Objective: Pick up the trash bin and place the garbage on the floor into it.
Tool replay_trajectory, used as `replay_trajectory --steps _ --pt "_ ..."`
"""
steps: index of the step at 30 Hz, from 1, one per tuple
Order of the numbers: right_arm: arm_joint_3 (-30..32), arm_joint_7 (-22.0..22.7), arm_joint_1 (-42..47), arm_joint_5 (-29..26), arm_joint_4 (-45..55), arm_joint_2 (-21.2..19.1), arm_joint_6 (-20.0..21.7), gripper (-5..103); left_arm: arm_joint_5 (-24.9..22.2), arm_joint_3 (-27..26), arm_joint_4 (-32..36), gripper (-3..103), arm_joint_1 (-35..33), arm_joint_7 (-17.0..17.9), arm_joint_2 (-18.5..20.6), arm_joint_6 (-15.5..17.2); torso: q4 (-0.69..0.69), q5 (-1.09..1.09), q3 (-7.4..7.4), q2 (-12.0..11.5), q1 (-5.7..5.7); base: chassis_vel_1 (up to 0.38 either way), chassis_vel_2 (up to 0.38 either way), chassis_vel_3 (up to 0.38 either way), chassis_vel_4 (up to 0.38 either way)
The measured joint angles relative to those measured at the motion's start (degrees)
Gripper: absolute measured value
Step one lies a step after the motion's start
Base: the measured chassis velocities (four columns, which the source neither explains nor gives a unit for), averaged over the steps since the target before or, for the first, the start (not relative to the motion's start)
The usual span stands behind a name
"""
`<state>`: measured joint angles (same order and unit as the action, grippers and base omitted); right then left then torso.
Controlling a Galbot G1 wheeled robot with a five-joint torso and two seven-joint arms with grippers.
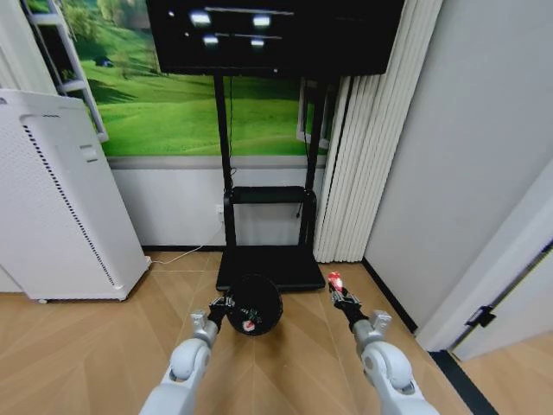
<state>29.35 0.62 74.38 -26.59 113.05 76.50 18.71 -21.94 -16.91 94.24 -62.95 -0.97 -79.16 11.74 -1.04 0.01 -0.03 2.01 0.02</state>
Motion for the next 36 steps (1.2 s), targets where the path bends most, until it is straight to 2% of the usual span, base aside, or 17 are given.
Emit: replay_trajectory --steps 5,7,8,10,13,15,17,18,19,21,23,24,29,31,32,34,36 --pt "-4.8 -0.3 0.1 4.0 -0.4 0.3 0.2 33 0.2 2.5 -1.3 7 1.9 0.3 -2.0 0.0 -0.01 0.00 0.00 0.0 0.00 0.000 0.000 0.000 0.000" --pt "-8.6 1.1 -0.1 6.6 -1.4 0.9 0.2 32 0.7 3.3 -2.0 7 2.4 0.3 -3.1 0.1 0.00 -0.02 0.00 0.0 0.00 0.000 0.000 0.000 0.000" --pt "-8.6 1.1 -0.1 6.6 -1.4 0.9 0.2 32 0.7 3.3 -2.0 7 2.4 0.3 -3.1 0.1 0.00 -0.02 0.00 0.0 0.00 0.000 0.000 0.000 0.000" --pt "-11.7 1.4 -0.5 10.7 -2.3 1.5 0.6 32 1.2 3.7 -2.9 7 2.7 0.1 -3.8 0.0 0.02 -0.02 -0.01 0.0 0.00 0.000 0.000 0.000 0.000" --pt "-13.5 1.6 -0.9 13.4 -3.2 1.9 1.4 28 1.5 3.8 -3.5 7 3.1 -0.3 -4.0 -0.2 0.01 -0.01 0.00 0.0 0.00 0.000 0.000 0.000 0.000" --pt "-14.2 1.8 -1.0 14.3 -3.8 2.2 1.4 38 1.4 3.8 -3.7 7 3.4 -0.5 -3.9 -0.2 0.01 -0.01 0.00 0.0 0.00 0.000 0.000 0.000 0.000" --pt "-14.2 1.9 -1.1 14.8 -4.0 2.2 1.5 38 1.3 3.8 -3.8 7 3.5 -0.6 -3.9 -0.2 0.01 0.00 0.00 0.0 0.00 0.000 0.000 0.000 0.000" --pt "-14.0 1.9 -1.1 15.2 -4.2 2.3 1.5 49 1.2 3.7 -3.9 7 3.7 -0.8 -3.7 -0.3 0.01 -0.01 0.00 0.0 0.00 0.000 0.000 0.000 0.000" --pt "-14.0 1.9 -1.1 15.2 -4.2 2.3 1.5 49 1.2 3.7 -3.9 7 3.7 -0.8 -3.7 -0.3 0.01 -0.01 0.00 0.0 0.00 0.000 0.000 0.000 0.000" --pt "-12.9 2.0 -0.8 15.3 -3.9 2.3 1.6 60 0.8 3.5 -4.0 7 3.9 -1.1 -3.3 -0.3 0.01 -0.01 -0.01 0.0 0.00 0.000 0.000 0.000 0.000" --pt "-12.3 2.2 -0.7 15.2 -3.6 2.2 1.6 60 0.6 3.4 -4.1 7 4.0 -1.2 -3.1 -0.3 0.01 -0.01 0.00 0.0 0.00 0.000 0.000 0.000 0.000" --pt "-11.4 2.6 -0.5 15.2 -3.3 2.0 1.6 71 0.4 3.3 -4.2 7 4.1 -1.3 -2.9 -0.3 0.01 -0.01 0.00 0.0 0.00 0.000 0.000 0.000 0.000" --pt "-9.4 4.2 0.1 15.1 -2.2 1.6 1.6 82 -0.3 3.2 -4.2 7 4.5 -1.4 -2.6 -0.3 0.00 -0.01 0.00 0.0 0.00 0.000 0.000 0.000 0.000" --pt "-7.2 5.4 1.1 15.2 -0.5 1.2 2.1 92 -0.9 2.9 -4.1 7 4.8 -1.4 -2.1 -0.3 0.00 -0.01 0.00 0.0 0.00 0.000 0.000 0.000 0.000" --pt "-7.2 5.4 1.1 15.2 -0.5 1.2 2.1 92 -0.9 2.9 -4.1 7 4.8 -1.4 -2.1 -0.3 0.00 -0.01 0.00 0.0 0.00 0.000 0.000 0.000 0.000" --pt "-5.7 5.9 2.3 15.4 1.1 1.1 2.7 99 -1.4 2.4 -4.1 7 4.9 -1.6 -1.5 -0.3 0.00 -0.01 0.00 0.0 0.00 0.000 0.000 0.000 0.000" --pt "-5.4 5.9 2.6 15.7 1.4 1.1 2.8 100 -1.5 2.2 -4.1 7 4.9 -1.7 -1.5 -0.3 0.00 -0.01 0.00 0.0 0.00 0.000 0.000 0.000 0.000"
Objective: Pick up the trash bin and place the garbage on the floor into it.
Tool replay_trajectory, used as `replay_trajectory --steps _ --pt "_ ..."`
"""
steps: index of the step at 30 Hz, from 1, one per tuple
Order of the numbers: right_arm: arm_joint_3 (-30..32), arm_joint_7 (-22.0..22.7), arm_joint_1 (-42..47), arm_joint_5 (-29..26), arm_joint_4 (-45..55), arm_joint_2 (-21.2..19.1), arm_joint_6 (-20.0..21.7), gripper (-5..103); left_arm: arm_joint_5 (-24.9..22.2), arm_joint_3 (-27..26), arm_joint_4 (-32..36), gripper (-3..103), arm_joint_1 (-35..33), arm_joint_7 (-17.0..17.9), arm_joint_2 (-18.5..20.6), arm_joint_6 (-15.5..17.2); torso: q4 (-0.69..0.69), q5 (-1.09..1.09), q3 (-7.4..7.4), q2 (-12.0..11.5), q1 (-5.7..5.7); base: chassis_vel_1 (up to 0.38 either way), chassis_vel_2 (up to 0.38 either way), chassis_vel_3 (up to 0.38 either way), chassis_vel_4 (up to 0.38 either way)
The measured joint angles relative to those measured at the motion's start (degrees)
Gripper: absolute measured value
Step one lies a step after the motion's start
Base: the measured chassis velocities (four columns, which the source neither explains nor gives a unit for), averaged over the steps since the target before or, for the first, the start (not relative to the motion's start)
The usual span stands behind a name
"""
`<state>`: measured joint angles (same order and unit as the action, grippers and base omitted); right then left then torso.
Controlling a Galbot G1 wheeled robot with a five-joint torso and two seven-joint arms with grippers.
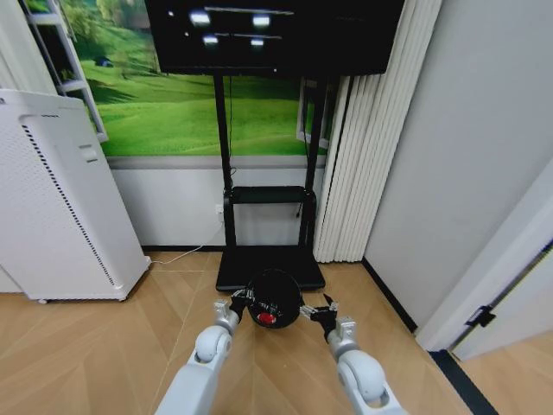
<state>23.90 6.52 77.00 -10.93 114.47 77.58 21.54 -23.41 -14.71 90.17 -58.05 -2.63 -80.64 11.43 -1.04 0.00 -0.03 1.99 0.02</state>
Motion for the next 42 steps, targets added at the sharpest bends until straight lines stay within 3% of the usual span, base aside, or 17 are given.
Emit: replay_trajectory --steps 11,42 --pt "-0.6 -0.3 2.6 2.9 1.5 0.8 0.3 100 -0.4 -1.3 1.2 7 -0.5 -0.1 1.1 0.1 0.01 0.00 0.00 0.0 0.00 0.032 0.019 -0.035 -0.026" --pt "-0.2 -1.0 5.8 3.8 1.9 0.5 -2.5 100 0.1 -1.3 4.7 7 -3.0 0.9 1.3 0.8 0.01 0.00 0.00 0.0 0.00 0.169 0.018 -0.166 -0.023"
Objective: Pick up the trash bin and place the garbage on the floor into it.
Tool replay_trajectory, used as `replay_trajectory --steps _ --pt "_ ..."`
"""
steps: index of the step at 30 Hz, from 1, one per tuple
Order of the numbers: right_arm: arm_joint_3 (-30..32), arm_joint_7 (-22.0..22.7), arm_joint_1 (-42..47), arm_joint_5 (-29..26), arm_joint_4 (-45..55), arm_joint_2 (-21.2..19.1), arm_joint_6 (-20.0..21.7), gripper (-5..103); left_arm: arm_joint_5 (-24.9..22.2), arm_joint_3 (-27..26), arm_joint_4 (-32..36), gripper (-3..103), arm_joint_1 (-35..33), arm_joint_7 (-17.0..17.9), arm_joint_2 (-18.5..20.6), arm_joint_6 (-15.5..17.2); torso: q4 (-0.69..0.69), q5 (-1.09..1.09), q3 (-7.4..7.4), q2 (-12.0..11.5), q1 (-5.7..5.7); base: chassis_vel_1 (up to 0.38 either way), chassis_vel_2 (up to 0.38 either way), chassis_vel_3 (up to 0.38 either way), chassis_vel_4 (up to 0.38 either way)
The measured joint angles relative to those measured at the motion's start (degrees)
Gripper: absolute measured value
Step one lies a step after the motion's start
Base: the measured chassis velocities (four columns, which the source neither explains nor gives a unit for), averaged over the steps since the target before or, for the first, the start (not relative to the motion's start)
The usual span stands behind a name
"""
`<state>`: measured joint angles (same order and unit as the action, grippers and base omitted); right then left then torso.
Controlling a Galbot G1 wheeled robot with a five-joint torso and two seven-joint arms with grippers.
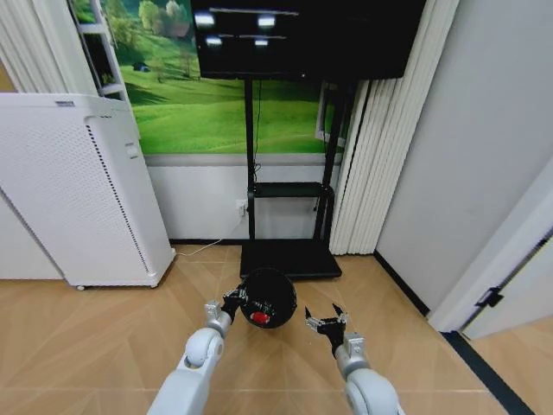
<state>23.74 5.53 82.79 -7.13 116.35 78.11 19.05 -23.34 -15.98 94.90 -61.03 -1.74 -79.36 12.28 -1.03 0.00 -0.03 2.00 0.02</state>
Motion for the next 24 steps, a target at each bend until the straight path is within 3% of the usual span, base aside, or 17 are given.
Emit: replay_trajectory --steps 24 --pt "0.0 -0.1 0.7 0.0 -1.5 0.1 -1.3 100 0.6 0.1 0.1 7 -0.5 0.1 -0.3 0.0 -0.01 -0.01 0.00 0.0 0.00 0.247 0.046 -0.254 -0.046"
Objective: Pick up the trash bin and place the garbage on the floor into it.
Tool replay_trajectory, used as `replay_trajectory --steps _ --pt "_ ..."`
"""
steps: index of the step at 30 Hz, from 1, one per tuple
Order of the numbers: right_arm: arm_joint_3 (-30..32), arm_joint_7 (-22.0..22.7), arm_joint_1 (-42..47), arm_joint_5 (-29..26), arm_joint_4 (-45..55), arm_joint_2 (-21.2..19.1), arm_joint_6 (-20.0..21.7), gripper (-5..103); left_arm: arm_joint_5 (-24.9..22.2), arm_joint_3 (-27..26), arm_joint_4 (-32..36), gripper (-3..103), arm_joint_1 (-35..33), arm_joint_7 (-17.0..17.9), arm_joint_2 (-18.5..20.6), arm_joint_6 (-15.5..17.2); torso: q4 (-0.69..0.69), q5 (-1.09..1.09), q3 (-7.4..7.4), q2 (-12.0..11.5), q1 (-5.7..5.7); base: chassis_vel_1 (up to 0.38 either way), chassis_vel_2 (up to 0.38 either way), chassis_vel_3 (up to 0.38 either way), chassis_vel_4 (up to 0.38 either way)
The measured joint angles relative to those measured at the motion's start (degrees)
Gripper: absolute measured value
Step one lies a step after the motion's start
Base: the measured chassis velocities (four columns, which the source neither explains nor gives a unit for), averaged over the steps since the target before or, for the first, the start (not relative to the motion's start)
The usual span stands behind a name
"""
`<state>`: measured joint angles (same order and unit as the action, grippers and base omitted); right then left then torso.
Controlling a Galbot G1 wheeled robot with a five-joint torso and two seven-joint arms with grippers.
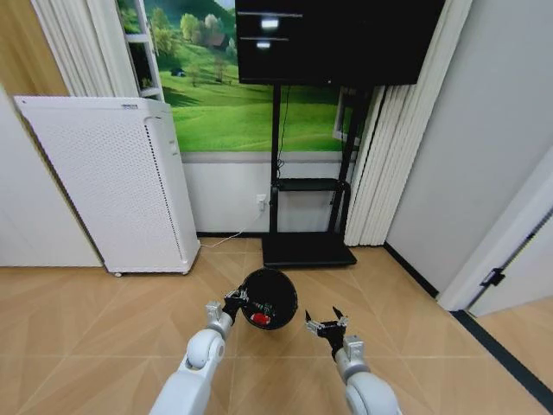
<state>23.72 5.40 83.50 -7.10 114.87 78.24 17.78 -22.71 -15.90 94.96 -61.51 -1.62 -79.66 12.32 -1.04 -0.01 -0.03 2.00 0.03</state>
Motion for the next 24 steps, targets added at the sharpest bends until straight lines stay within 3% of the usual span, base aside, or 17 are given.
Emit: replay_trajectory --steps 8,24 --pt "0.0 -0.6 0.2 -0.1 -0.5 0.0 -0.5 100 0.3 -0.4 0.2 7 -0.6 0.0 0.0 0.0 0.03 0.02 0.01 0.0 0.00 0.199 0.026 -0.174 -0.025" --pt "-0.5 -0.7 1.0 0.9 -0.3 0.3 -0.5 100 0.3 -1.0 0.9 7 -1.2 -0.2 0.3 0.0 0.01 0.01 0.00 0.0 0.00 0.013 -0.011 -0.016 0.014"
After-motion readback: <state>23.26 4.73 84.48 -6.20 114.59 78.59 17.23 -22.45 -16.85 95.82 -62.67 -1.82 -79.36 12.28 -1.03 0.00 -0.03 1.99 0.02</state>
